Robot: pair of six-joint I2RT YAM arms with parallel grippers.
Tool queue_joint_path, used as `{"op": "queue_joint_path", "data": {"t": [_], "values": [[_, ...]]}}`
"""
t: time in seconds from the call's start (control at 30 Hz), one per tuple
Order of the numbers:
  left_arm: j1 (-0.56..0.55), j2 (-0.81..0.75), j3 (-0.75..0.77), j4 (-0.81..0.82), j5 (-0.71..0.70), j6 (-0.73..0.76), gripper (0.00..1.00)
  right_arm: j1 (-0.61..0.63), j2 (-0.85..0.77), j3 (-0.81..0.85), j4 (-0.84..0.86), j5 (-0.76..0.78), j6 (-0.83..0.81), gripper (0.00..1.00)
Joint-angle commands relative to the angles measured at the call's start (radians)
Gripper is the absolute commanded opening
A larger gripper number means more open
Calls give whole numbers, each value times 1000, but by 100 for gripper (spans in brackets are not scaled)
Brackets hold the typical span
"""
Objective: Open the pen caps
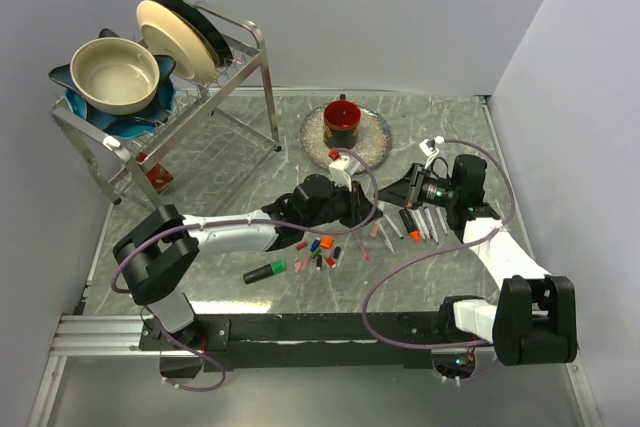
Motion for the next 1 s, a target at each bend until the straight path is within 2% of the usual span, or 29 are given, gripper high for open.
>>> {"op": "queue_joint_path", "data": {"t": [0.0, 0.03, 0.1, 0.13, 0.17, 0.23, 0.3, 0.4, 0.5, 0.53, 0.7, 0.8, 0.87, 0.9, 0.97], "values": [[-8, -20, 23, 34, -17, 3, 33, 2, -6, 73, -57, -11, -80, 0], [-8, -25, 15, 41, -19, 3, 41, -1, -6, 73, -59, -11, -82, 0], [-8, -34, 0, 46, -13, 7, 49, -2, -9, 73, -62, -7, -83, 0], [-8, -34, -3, 41, -4, 9, 61, -12, -4, 73, -62, -8, -80, 0], [-10, -34, -5, 43, 2, 9, 63, -13, -6, 74, -61, -8, -79, 0], [-10, -26, -8, 48, 22, 7, 76, -12, -6, 74, -64, -4, -79, 0], [-8, -17, -12, 55, 32, 3, 80, -37, -6, 71, -56, -2, -70, 0], [-8, 1, -5, 60, 59, -2, 77, -53, -9, 68, -47, 1, -57, 0], [-10, 33, 15, 57, 110, -3, 68, -71, -10, 62, -31, 1, -37, 0], [-10, 43, 18, 63, 122, -7, 62, -78, -10, 59, -24, -1, -33, 0], [-10, 69, 11, 117, 163, -30, 55, -99, -1, 48, -1, -7, 1, 0], [-10, 87, 38, 98, 180, -25, 45, -101, -2, 42, 10, -8, 12, 0], [-10, 98, 58, 87, 187, -22, 22, -101, 2, 42, 10, -7, 9, 0], [-8, 99, 63, 84, 187, -22, 1, -101, 4, 48, 4, -4, 3, 0], [-10, 89, 44, 95, 180, -27, 1, -110, -1, 56, -25, 7, -26, 0]]}}
